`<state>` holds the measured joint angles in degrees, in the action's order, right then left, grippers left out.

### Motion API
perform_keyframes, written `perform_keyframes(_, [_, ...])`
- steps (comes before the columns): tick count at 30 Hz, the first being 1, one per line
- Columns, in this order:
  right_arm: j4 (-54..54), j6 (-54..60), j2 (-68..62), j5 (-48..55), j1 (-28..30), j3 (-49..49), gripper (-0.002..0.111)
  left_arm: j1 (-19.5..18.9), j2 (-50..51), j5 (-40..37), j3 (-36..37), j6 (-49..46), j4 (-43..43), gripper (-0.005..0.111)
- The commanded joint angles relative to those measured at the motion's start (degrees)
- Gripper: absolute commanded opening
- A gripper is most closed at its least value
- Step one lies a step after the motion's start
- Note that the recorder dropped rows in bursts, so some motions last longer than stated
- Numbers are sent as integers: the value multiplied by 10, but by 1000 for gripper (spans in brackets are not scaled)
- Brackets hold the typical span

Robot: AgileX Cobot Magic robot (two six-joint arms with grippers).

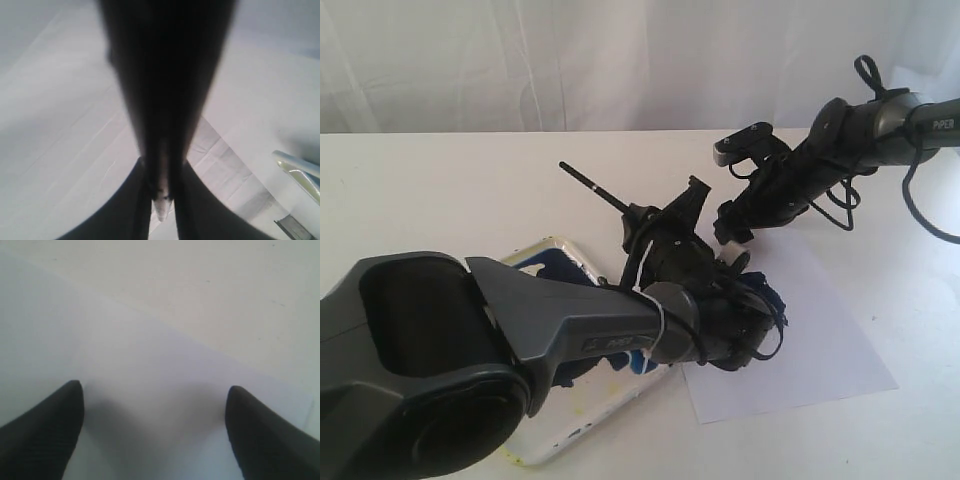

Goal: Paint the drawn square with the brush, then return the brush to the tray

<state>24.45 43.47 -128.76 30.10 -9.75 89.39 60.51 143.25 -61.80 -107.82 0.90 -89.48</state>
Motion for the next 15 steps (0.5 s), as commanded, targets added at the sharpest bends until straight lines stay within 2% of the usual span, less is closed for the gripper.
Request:
perform_keyframes(1, [-9,-2,-17,15,1,-8,73,2,1,11,-3,11,-12,0])
perform_keyframes(6, [-9,-2,-17,19,1,-8,73,-4,1,25,-3,33,-6,0])
perform_keyframes(15, [-9,-2,-17,19,1,-8,73,-12,1,26,-3,-14,1,0])
